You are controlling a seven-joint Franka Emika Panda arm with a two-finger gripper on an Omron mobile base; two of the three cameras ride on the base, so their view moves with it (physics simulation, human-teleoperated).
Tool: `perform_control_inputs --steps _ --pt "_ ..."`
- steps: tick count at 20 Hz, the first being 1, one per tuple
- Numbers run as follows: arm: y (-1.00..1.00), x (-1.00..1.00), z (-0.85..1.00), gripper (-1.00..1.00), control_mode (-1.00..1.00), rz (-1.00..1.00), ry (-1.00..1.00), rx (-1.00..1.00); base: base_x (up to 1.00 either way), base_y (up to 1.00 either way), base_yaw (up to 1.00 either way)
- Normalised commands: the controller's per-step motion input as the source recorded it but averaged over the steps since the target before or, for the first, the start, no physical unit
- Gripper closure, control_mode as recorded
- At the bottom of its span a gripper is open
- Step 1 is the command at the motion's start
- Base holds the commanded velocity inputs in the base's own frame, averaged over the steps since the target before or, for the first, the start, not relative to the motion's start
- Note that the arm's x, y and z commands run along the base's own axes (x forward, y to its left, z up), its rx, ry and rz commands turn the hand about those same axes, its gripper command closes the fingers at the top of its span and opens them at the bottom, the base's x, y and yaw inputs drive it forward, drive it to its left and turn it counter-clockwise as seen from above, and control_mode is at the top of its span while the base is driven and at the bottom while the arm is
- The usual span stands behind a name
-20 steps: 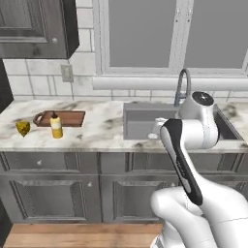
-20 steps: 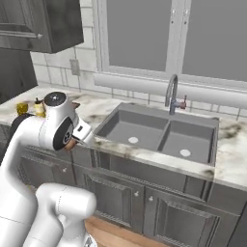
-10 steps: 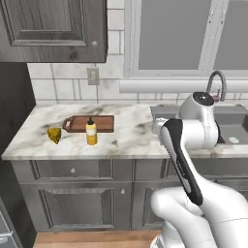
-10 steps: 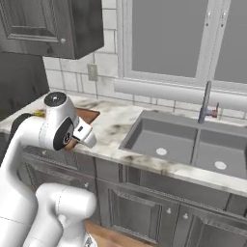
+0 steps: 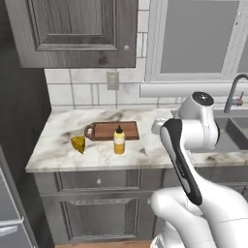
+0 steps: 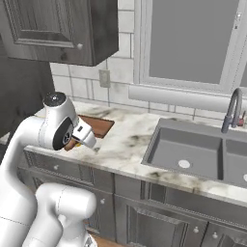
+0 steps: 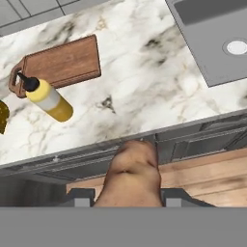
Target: Retrieve the reheated potato from the microwave, then place the potato, cheese, and condiment on the cutting board.
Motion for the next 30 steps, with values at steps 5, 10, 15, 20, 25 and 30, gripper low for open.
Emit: perform_control_inputs --steps 5,10,15,20,25,30 --pt "0.00 0.00 0.00 1.00 1.00 0.00 0.00 0.00 0.53 0.19 -0.14" --pt "0.00 0.00 0.00 1.00 1.00 0.00 0.00 0.00 0.40 0.11 -0.12" --pt "0.00 0.00 0.00 1.00 1.00 0.00 0.00 0.00 0.29 0.33 -0.04" --pt "0.00 0.00 0.00 1.00 1.00 0.00 0.00 0.00 0.40 0.39 0.00" --pt "0.00 0.00 0.00 1.00 1.00 0.00 0.00 0.00 0.58 0.16 0.00" --pt "0.00 0.00 0.00 1.00 1.00 0.00 0.00 0.00 0.52 0.10 0.00"
